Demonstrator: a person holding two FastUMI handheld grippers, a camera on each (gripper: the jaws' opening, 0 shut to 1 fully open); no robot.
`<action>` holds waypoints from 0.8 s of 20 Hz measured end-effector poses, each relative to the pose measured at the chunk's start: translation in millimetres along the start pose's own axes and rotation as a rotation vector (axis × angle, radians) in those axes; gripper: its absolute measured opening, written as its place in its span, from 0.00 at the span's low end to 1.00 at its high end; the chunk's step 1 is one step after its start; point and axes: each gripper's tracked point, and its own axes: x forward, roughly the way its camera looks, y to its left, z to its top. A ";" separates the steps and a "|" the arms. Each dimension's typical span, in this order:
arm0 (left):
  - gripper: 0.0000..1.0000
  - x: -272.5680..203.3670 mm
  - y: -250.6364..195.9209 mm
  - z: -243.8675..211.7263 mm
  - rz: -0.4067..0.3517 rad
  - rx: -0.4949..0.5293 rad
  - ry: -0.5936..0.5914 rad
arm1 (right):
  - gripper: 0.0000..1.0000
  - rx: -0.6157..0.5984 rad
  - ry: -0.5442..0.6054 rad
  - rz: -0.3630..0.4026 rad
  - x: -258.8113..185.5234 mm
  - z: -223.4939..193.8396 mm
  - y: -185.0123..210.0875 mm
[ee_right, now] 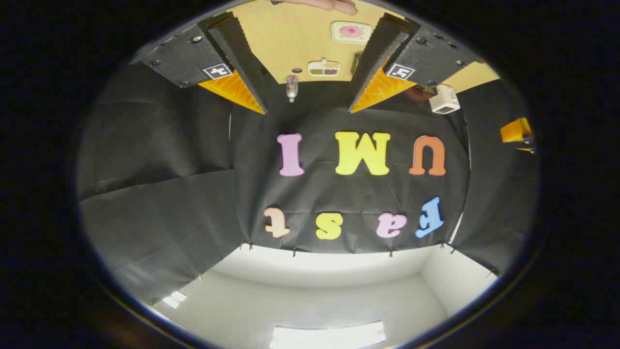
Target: Open the electric oven with the left hand, put the food in, and close the electric oven.
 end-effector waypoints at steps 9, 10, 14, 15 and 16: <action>0.95 16.6 -3.3 -10.1 -0.012 0.015 0.008 | 1.00 0.006 -0.016 -0.008 10.8 -3.2 -10.3; 0.95 19.1 -2.4 -12.1 -0.008 0.016 0.011 | 1.00 0.008 -0.019 -0.011 13.2 -3.4 -10.9; 0.95 30.7 -9.5 -18.2 -0.022 0.006 0.017 | 1.00 0.013 -0.028 0.001 24.3 -5.8 -6.3; 0.95 34.3 -12.4 -19.4 -0.030 -0.001 0.013 | 1.00 0.013 -0.027 0.007 28.0 -6.7 -3.9; 0.95 38.5 -14.5 -21.3 -0.035 -0.009 0.012 | 1.00 0.013 -0.026 0.012 30.8 -9.7 -2.5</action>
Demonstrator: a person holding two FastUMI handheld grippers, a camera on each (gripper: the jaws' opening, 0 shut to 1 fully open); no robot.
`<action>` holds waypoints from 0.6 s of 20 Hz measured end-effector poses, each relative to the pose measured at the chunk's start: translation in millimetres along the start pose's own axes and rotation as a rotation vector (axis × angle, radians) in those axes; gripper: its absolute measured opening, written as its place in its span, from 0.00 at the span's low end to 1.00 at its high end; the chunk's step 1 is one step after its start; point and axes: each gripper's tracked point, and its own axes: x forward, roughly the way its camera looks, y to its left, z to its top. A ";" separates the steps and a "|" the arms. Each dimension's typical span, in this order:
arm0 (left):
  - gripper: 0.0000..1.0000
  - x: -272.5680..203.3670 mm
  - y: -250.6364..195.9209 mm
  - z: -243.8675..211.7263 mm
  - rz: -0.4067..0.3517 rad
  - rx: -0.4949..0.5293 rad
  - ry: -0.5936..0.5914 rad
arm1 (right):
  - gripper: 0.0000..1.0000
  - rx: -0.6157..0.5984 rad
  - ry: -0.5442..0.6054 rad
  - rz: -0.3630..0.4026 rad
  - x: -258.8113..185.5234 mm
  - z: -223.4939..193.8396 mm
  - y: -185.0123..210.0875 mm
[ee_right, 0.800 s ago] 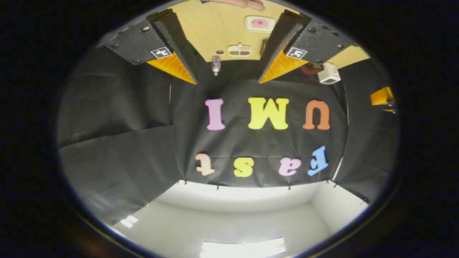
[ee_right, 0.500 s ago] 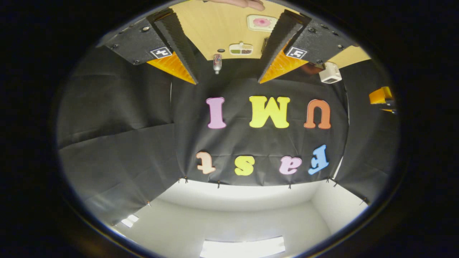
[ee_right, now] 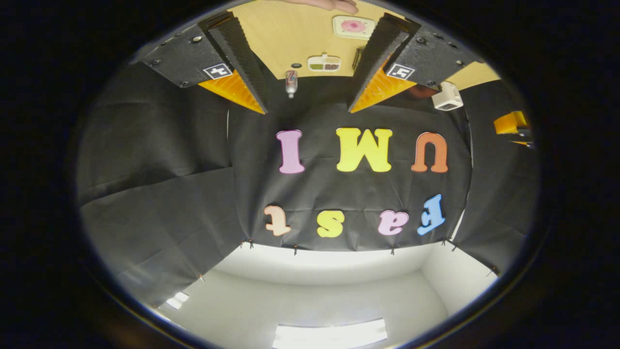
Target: Open the electric oven with the left hand, put the food in, and close the electric oven.
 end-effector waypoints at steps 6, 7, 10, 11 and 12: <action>0.96 51.1 -7.2 -23.8 -0.028 -0.086 0.058 | 1.00 0.016 0.052 0.023 19.0 -24.0 2.1; 0.96 62.7 -9.0 -28.6 -0.029 -0.088 0.071 | 1.00 0.016 0.060 0.024 22.4 -26.2 0.5; 0.95 104.1 -10.8 -52.1 -0.028 -0.092 0.133 | 1.00 0.007 0.068 0.010 28.8 -30.8 -10.2; 0.95 118.4 -14.5 -60.7 -0.035 -0.092 0.154 | 1.00 0.004 0.068 0.005 29.7 -31.4 -14.0; 0.95 131.7 -16.2 -72.0 -0.040 -0.090 0.183 | 1.00 -0.001 0.070 0.001 30.0 -33.0 -16.7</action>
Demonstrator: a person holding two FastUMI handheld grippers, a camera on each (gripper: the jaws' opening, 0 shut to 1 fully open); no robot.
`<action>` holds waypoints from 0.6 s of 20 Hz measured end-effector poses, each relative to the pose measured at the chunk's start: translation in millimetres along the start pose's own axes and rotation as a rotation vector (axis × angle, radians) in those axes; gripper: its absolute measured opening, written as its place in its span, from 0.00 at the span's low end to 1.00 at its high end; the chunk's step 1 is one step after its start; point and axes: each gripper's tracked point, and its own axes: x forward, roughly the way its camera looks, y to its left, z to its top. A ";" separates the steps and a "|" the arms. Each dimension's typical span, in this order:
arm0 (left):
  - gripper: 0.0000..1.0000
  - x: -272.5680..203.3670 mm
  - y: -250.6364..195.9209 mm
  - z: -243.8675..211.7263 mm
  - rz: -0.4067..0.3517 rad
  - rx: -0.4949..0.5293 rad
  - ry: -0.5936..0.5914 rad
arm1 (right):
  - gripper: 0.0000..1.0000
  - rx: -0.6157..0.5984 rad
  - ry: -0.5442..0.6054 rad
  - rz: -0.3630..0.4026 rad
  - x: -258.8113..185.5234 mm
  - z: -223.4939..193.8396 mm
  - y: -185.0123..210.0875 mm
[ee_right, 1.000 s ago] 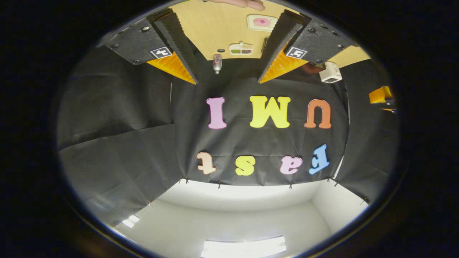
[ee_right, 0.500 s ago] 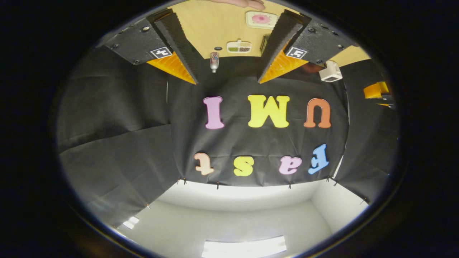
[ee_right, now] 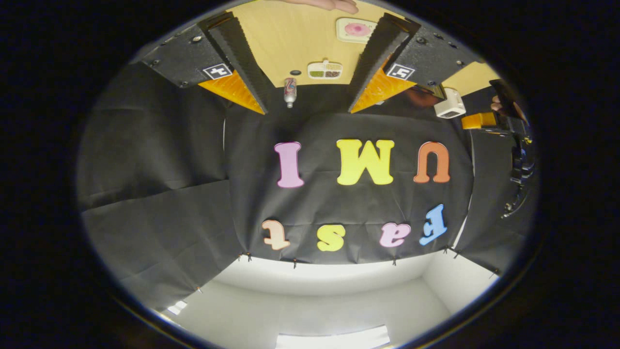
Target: Open the electric oven with the left hand, put the food in, and close the electric oven.
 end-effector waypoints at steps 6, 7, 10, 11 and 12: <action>0.95 95.9 11.1 -66.8 0.018 -0.005 0.191 | 1.00 -0.031 0.015 -0.011 4.1 -11.9 -17.6; 0.95 107.5 11.5 -73.0 0.020 -0.009 0.202 | 1.00 -0.023 0.013 -0.018 5.0 -12.2 -22.7; 0.95 141.3 17.1 -93.6 0.019 0.020 0.242 | 1.00 -0.021 0.032 -0.021 9.5 -19.9 -33.1; 0.96 150.3 17.2 -103.4 0.023 0.019 0.268 | 1.00 -0.020 0.033 -0.022 9.9 -20.9 -36.5; 0.95 158.3 14.7 -113.9 0.018 0.011 0.302 | 1.00 -0.020 0.031 -0.023 9.3 -22.3 -39.0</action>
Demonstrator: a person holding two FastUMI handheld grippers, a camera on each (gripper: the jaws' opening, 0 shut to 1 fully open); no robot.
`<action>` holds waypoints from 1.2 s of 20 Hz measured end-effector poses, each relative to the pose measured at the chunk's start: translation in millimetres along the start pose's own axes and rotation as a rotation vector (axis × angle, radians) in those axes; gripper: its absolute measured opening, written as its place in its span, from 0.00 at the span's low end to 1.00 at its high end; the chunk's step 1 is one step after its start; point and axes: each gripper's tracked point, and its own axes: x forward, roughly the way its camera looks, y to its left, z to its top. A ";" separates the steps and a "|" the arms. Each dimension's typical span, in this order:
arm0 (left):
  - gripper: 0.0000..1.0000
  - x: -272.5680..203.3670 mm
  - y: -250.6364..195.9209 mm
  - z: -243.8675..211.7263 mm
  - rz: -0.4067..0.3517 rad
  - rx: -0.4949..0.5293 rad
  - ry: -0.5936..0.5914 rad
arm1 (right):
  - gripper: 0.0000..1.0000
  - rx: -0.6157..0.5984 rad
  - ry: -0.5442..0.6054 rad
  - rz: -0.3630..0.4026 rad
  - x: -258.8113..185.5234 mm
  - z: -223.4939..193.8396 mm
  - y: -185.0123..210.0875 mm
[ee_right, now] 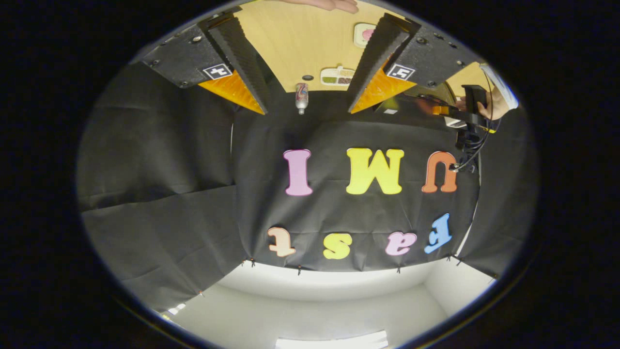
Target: Open the electric oven with the left hand, put the food in, and close the electric oven.
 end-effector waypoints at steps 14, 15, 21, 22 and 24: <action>0.96 25.6 -4.5 -21.0 0.018 0.015 0.092 | 1.00 -0.001 -0.004 -0.011 -19.0 -9.9 -29.5; 0.96 23.2 -5.2 -21.5 0.015 0.012 0.088 | 1.00 -0.002 -0.009 -0.015 -20.7 -7.5 -29.7; 0.96 5.5 -6.6 -32.4 -0.004 0.010 0.093 | 1.00 -0.046 0.009 0.002 -39.2 2.6 -14.0; 0.96 2.9 -7.1 -35.1 -0.006 0.023 0.097 | 1.00 -0.050 0.013 0.004 -43.2 2.6 -12.5; 0.96 -6.4 -6.6 -42.8 0.000 0.065 0.080 | 1.00 -0.054 0.024 -0.002 -49.6 3.4 -12.2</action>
